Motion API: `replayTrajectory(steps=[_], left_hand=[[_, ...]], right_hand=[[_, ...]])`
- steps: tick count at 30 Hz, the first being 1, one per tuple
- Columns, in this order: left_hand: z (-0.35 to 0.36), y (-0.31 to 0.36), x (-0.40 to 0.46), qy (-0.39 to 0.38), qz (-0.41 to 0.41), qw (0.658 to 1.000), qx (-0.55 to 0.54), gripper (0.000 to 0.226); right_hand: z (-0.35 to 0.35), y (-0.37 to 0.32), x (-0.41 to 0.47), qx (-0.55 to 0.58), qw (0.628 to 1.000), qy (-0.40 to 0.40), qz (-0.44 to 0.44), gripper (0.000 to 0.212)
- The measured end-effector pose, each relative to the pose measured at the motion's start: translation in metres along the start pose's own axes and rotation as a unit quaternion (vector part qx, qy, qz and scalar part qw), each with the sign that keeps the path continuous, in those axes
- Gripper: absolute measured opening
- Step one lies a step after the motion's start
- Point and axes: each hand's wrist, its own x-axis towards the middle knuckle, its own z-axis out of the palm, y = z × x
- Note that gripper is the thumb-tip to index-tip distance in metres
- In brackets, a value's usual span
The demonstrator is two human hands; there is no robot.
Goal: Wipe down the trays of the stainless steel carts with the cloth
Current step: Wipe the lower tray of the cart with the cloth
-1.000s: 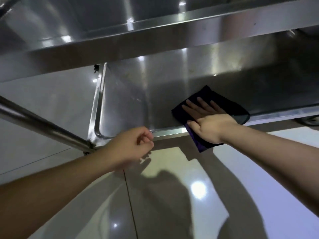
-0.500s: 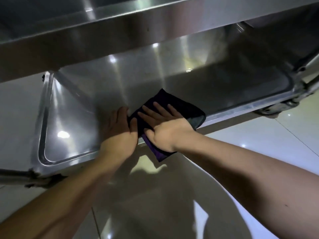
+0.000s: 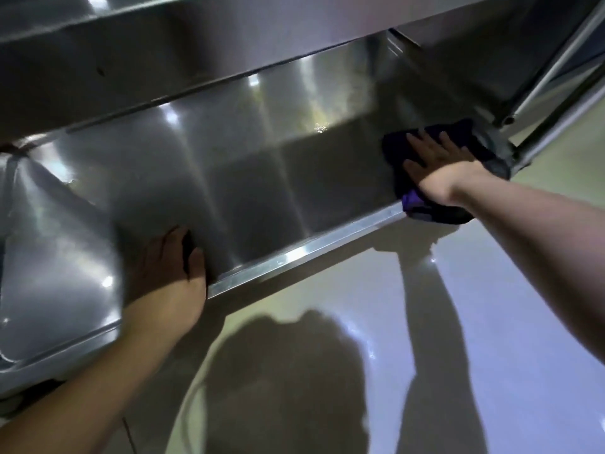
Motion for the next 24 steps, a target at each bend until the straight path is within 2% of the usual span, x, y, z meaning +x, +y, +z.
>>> replayTrajectory(steps=[3,6,8,11,15,18,21,24], left_hand=[[0.002,0.000,-0.001,0.009,0.007,1.000,-0.004,0.057],[0.005,-0.002,-0.001,0.030,0.006,0.999,-0.011,0.053],[0.008,-0.002,0.000,0.035,0.002,0.999,-0.021,0.051],[0.007,0.000,0.001,0.032,-0.002,0.999,-0.023,0.047],[0.006,-0.002,0.002,0.017,-0.016,1.000,-0.022,0.040],[0.004,-0.001,-0.001,0.020,-0.034,0.999,-0.012,0.035],[0.004,-0.002,-0.003,0.014,-0.042,0.999,-0.022,0.023],[0.002,-0.004,-0.004,0.008,-0.025,1.000,-0.012,0.025]], right_hand=[[-0.008,0.020,0.020,0.033,0.996,0.009,0.087,0.063],[-0.002,-0.005,0.024,0.033,0.995,0.005,0.093,0.065],[0.006,-0.043,0.018,0.013,0.999,0.004,0.028,0.066],[0.024,-0.125,-0.006,-0.029,0.992,0.004,-0.122,0.068],[0.053,-0.232,-0.058,-0.082,0.937,0.003,-0.339,0.067],[0.059,-0.256,-0.064,-0.088,0.906,-0.013,-0.413,0.063],[0.047,-0.238,-0.031,-0.097,0.910,0.003,-0.404,0.061],[0.021,-0.185,0.025,-0.062,0.952,0.021,-0.299,0.062]])
